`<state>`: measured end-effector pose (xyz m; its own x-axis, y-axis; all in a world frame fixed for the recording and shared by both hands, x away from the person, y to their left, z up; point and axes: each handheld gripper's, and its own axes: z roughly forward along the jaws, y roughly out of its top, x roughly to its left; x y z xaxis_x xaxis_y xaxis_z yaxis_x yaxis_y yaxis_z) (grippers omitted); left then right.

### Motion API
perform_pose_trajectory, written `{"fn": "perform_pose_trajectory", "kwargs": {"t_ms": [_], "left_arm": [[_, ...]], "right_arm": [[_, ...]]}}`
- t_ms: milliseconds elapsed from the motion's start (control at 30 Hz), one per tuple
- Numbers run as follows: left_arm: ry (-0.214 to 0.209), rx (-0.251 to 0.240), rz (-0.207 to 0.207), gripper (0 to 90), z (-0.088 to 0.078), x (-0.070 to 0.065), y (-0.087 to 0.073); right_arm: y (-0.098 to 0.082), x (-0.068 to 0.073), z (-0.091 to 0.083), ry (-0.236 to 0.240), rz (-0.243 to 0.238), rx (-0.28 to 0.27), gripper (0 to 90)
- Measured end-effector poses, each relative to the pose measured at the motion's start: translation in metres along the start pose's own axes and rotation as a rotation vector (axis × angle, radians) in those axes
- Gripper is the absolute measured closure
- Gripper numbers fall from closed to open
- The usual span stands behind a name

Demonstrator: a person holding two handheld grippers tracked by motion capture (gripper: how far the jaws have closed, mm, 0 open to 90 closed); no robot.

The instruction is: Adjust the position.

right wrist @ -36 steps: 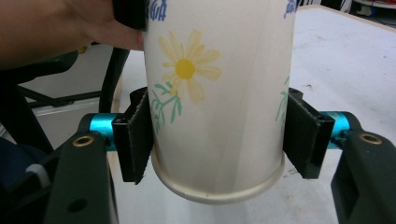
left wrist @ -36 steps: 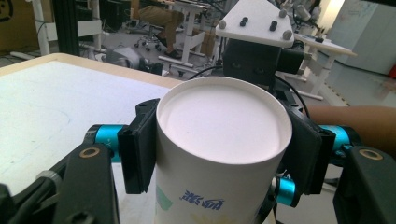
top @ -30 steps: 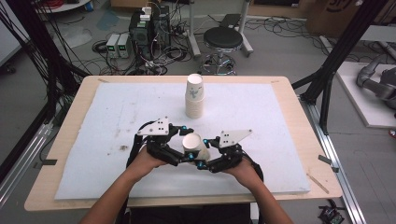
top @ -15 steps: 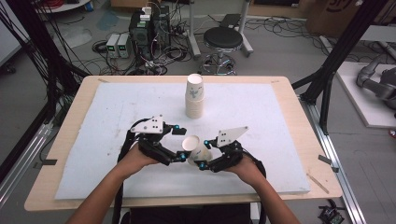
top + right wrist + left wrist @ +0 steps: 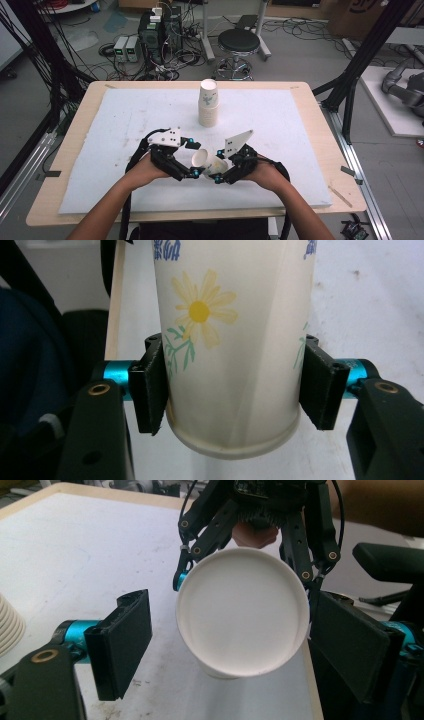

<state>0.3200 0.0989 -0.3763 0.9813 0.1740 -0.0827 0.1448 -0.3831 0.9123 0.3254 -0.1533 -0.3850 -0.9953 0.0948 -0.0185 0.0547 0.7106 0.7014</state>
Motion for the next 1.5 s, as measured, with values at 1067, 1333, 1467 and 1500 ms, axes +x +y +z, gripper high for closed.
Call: {"fn": "perform_pose_trajectory", "kwargs": {"t_ms": [1067,1333,1467,1500], "left_arm": [[-0.08,0.078,0.024,37.4,0.008,0.003,-0.002],[-0.071,-0.073,-0.024,37.4,-0.004,0.002,-0.011],[-0.059,-0.116,-0.027,37.4,-0.007,0.002,-0.017],[-0.052,-0.134,-0.032,37.4,-0.007,0.002,-0.019]], "right_arm": [[0.007,0.004,0.006,-0.004,-0.002,0.106,17.4],[-0.013,0.004,-0.017,-0.01,0.068,-0.092,17.4],[-0.02,0.005,-0.021,-0.011,0.092,-0.156,17.4],[-0.022,0.006,-0.021,-0.012,0.097,-0.175,17.4]]}}
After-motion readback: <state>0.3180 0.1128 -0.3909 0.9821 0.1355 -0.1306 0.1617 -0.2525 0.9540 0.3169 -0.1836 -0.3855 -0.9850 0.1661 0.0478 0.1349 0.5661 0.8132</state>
